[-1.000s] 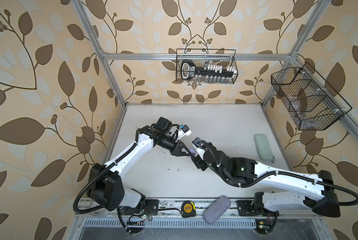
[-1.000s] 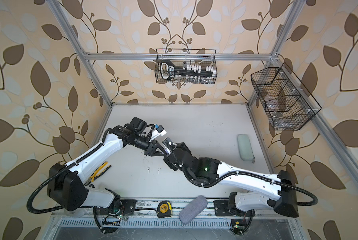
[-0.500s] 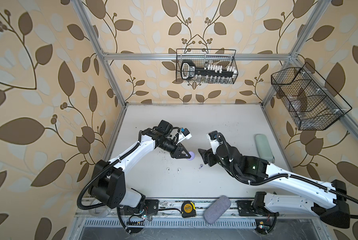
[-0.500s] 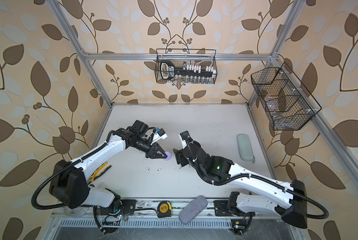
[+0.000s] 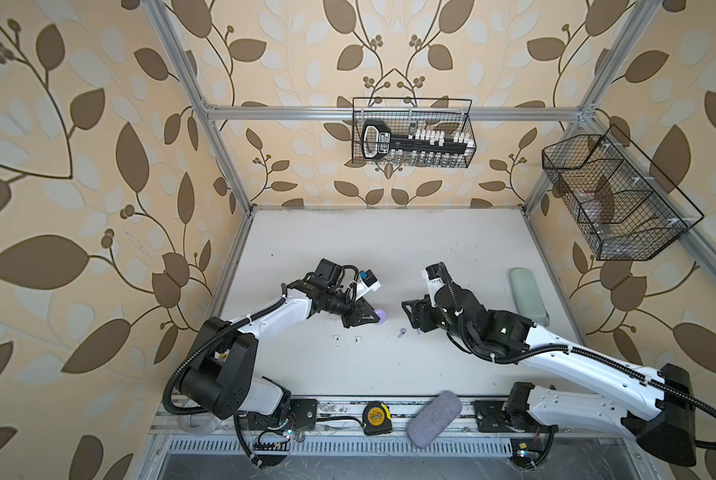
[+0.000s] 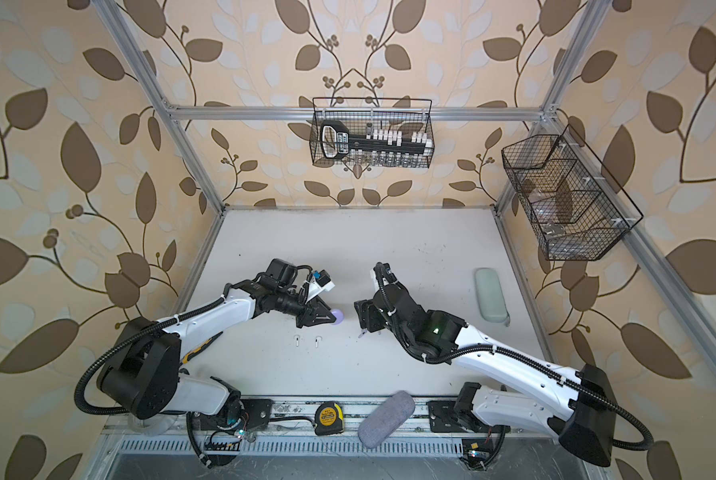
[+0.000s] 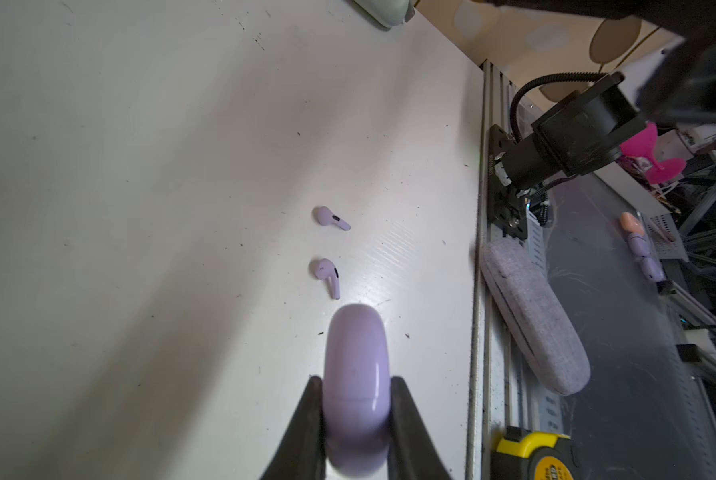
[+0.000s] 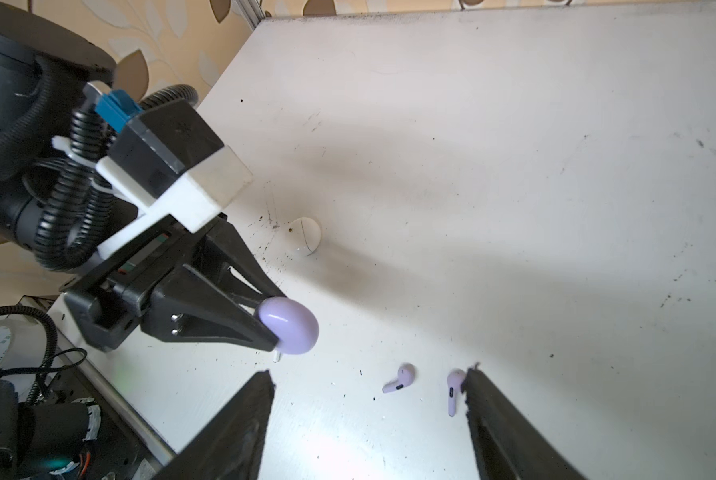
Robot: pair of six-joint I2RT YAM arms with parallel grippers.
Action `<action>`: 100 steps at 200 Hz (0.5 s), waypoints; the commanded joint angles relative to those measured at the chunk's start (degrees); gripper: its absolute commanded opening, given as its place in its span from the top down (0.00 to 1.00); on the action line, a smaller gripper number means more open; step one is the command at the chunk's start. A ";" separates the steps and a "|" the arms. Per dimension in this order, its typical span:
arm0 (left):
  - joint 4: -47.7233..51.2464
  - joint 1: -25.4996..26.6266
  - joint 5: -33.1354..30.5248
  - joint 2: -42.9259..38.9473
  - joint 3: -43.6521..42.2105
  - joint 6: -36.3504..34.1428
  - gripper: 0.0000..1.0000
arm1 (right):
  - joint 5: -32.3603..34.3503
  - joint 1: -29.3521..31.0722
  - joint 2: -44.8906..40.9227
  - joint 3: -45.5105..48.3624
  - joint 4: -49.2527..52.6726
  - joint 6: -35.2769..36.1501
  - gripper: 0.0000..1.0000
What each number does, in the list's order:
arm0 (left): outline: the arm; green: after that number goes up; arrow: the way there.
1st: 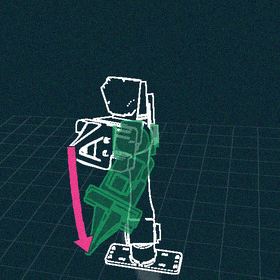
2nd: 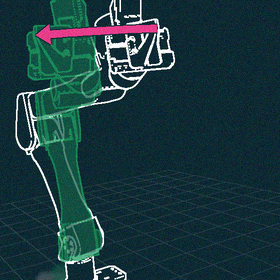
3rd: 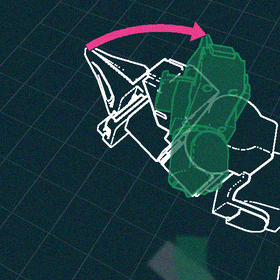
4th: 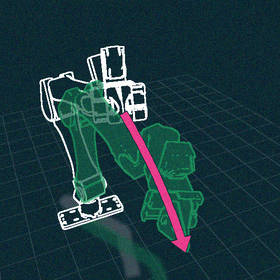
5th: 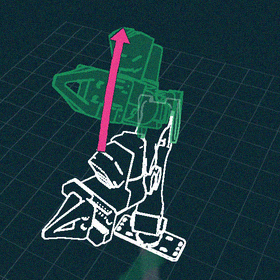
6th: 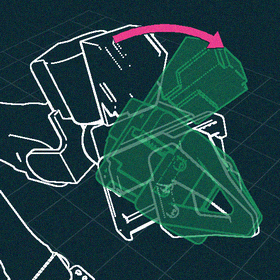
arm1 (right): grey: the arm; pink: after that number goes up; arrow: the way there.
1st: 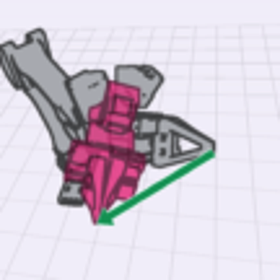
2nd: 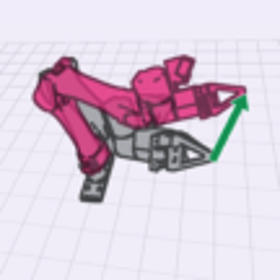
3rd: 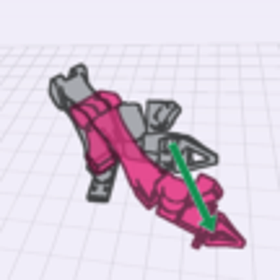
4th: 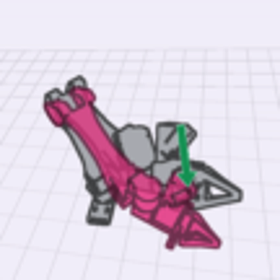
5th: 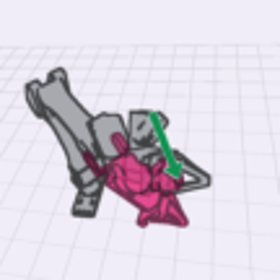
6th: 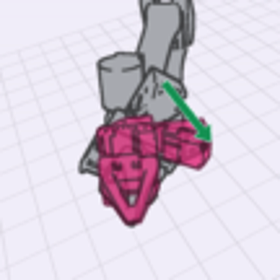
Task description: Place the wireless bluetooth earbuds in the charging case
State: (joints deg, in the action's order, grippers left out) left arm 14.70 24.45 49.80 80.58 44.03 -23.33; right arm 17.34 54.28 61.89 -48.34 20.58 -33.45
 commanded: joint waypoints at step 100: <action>-17.79 0.34 -2.52 -14.43 -13.88 -4.08 1.00 | -1.70 1.59 6.06 1.83 -3.72 -3.97 0.27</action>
State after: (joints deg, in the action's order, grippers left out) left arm -0.16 24.45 45.95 67.85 30.96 -25.85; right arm 16.23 55.33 67.18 -47.62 18.15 -36.25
